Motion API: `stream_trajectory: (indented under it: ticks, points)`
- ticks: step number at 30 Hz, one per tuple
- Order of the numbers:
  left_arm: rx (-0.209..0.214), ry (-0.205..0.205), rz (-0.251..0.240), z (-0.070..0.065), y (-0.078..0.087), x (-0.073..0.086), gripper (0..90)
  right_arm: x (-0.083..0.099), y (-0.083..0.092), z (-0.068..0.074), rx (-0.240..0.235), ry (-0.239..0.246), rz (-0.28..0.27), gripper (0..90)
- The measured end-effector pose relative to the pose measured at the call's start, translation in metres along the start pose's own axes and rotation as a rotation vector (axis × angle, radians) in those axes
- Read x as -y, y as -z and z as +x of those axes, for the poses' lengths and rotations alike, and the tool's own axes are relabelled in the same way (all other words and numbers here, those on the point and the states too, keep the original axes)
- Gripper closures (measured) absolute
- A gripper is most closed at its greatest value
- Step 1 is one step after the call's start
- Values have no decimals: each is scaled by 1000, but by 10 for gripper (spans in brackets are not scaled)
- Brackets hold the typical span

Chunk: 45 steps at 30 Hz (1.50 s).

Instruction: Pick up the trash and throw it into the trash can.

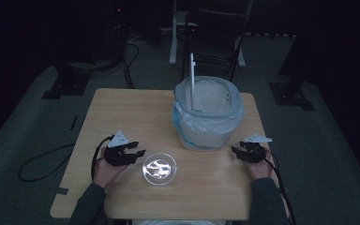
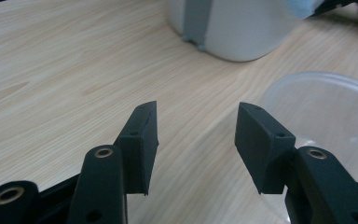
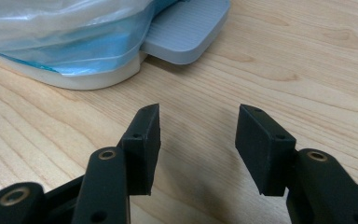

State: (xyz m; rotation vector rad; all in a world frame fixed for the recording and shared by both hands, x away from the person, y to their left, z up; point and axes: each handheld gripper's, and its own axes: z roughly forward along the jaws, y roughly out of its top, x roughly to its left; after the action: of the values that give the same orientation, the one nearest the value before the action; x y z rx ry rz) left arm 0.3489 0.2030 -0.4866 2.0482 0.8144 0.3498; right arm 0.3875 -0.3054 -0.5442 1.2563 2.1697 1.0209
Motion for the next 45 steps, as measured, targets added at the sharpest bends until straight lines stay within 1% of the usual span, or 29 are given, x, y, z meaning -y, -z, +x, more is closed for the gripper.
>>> stream_trajectory:
  ticks: [6, 10, 12, 14, 16, 20, 24, 27, 29, 33, 39, 42, 45]
  points:
    - [46, -39, 7, -13, -7, -8, 505, 1, -2, 0, -2, -1, 7, 491]
    - [69, -45, 10, -17, -10, -9, 514, 1, -4, 1, 0, 1, 11, 490]
    - [82, -46, 4, -19, -10, -9, 514, 1, -4, 1, 0, 1, 14, 489]
    - [107, -43, -8, -20, -9, -11, 514, 1, -4, 1, 0, 4, 18, 485]
    - [119, -49, -15, -21, -9, -12, 514, 1, -5, 2, 3, 10, 23, 484]
    - [119, -59, 8, -24, -13, -12, 531, 1, -5, 2, 1, 9, 23, 482]
    - [121, -63, 34, -25, -18, -10, 578, 1, -5, 1, -1, 6, 24, 478]
    - [115, -74, 55, -26, -22, -10, 610, 1, -5, 1, -3, 3, 24, 478]
    - [126, -68, 53, -25, -23, -10, 626, 1, -5, 1, -4, 4, 24, 478]
    - [127, -69, 55, -25, -24, -11, 654, 1, -5, 1, -4, 4, 25, 476]
    - [119, -59, 55, -19, -26, -12, 701, 1, -5, 1, -4, 4, 25, 474]
    - [114, -70, 72, -14, -28, -15, 718, 1, -5, 1, -3, 3, 25, 473]
    - [129, -74, 84, -10, -30, -18, 725, 1, -5, 1, -2, 5, 24, 473]
